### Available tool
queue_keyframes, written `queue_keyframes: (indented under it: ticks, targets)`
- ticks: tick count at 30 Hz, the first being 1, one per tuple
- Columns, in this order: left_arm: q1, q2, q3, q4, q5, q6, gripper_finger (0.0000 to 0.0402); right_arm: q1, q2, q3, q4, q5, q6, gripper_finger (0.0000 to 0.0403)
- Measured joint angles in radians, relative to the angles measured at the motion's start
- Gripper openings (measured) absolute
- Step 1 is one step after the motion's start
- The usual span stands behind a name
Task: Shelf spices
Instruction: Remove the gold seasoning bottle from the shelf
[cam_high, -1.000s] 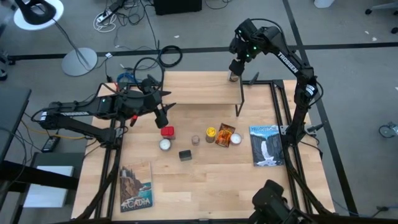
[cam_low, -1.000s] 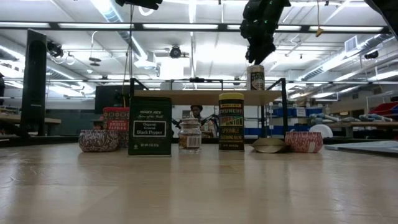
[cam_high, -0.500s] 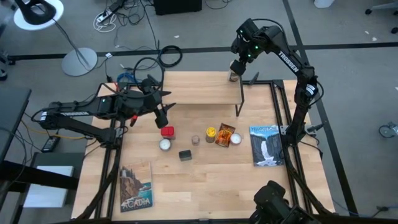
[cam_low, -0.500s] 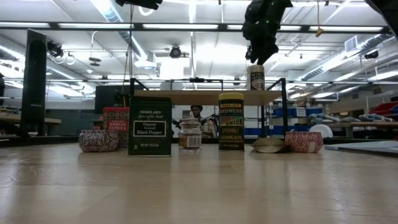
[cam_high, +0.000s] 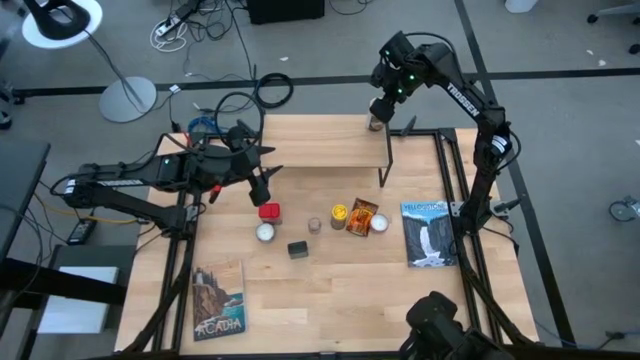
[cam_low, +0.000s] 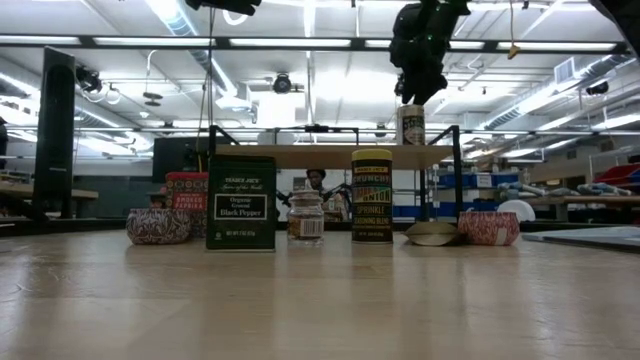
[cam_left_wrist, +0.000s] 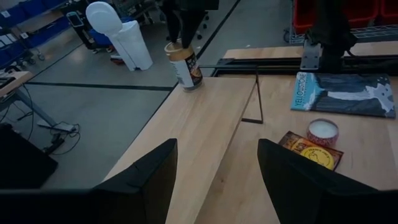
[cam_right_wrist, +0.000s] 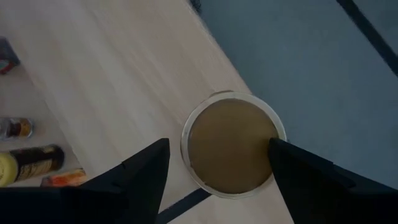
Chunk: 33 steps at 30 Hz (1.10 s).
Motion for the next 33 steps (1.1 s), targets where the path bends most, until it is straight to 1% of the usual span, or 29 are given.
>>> queue_keyframes:
  ticks: [6,16,21,24,28,31,33]
  targets:
    - [0.000,0.000,0.000,-0.002,0.003,-0.002,0.0227,0.002,0.001,-0.017,0.062,0.006,0.005,0.0274]
    - [0.000,0.000,0.000,-0.001,0.005,-0.001,0.0227,0.006,0.002,-0.012,0.054,0.014,0.029,0.0274]
    - [0.000,0.000,0.000,-0.001,0.005,-0.001,0.0227,0.045,0.001,-0.013,0.071,0.090,-0.008,0.0274]
    - [0.000,0.000,0.000,-0.001,0.005,0.000,0.0227,0.070,-0.006,-0.011,0.097,0.168,-0.026,0.0272]
    - [0.000,0.001,0.000,0.008,0.005,0.003,0.0227,0.101,-0.020,0.039,0.092,0.271,-0.034,0.0259]
    - [0.000,0.008,0.000,0.029,0.005,0.005,0.0227,0.122,-0.050,0.074,0.114,0.302,-0.019,0.0247]
    - [0.000,0.009,0.000,0.031,0.005,0.005,0.0227,0.130,-0.087,0.087,0.124,0.305,0.001,0.0240]
